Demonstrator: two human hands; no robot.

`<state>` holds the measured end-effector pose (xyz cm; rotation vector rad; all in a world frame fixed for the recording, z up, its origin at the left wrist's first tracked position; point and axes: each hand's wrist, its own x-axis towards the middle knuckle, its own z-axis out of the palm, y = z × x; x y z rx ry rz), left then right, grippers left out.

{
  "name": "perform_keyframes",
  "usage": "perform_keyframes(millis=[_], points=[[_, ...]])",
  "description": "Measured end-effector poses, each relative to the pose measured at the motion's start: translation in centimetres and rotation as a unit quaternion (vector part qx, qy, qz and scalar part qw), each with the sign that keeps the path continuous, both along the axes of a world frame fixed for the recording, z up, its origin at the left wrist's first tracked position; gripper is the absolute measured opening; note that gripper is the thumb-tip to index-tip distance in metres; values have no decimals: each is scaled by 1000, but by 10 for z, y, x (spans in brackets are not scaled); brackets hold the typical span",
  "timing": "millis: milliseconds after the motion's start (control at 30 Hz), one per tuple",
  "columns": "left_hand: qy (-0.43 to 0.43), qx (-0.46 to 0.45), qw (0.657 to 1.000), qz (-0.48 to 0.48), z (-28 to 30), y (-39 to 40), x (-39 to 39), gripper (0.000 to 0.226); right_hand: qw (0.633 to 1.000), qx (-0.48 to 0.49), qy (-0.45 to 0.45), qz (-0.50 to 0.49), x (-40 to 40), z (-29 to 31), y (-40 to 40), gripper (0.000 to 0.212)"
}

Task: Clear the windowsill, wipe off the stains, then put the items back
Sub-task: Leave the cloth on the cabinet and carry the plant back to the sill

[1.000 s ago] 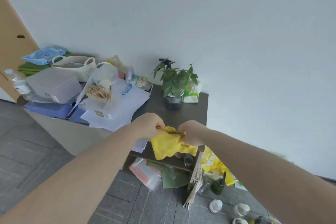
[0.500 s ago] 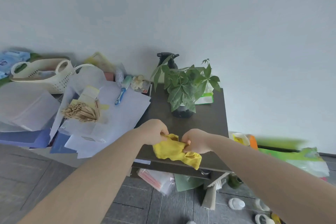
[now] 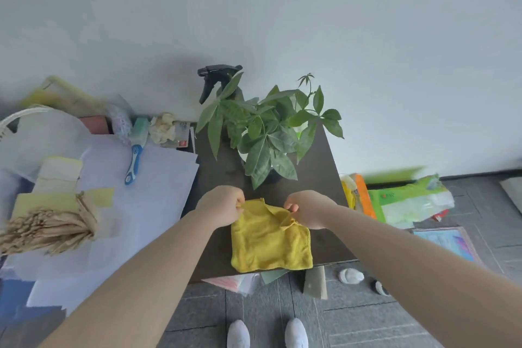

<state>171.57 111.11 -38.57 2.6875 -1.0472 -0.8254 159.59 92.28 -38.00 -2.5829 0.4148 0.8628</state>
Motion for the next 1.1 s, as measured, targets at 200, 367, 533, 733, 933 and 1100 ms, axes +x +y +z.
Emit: perform_keyframes(millis=[200,367,533,733,933,1100], points=[[-11,-18,1000,20,-8,3,27,45,996,-19,-39,-83,21,-4,-1,37],[27,-96,994,52,-18,-5,41,76,976,21,-100,-192,38,-6,6,50],[81,-157,982,68,-23,-19,50,88,957,65,-143,-243,51,-5,10,55],[92,-163,979,83,-28,-40,57,64,950,100,-162,-250,55,0,5,41],[77,-185,978,53,-16,-47,56,78,913,156,-185,-327,49,12,3,40],[103,-201,973,41,0,-58,47,91,883,186,-191,-385,31,22,0,39]])
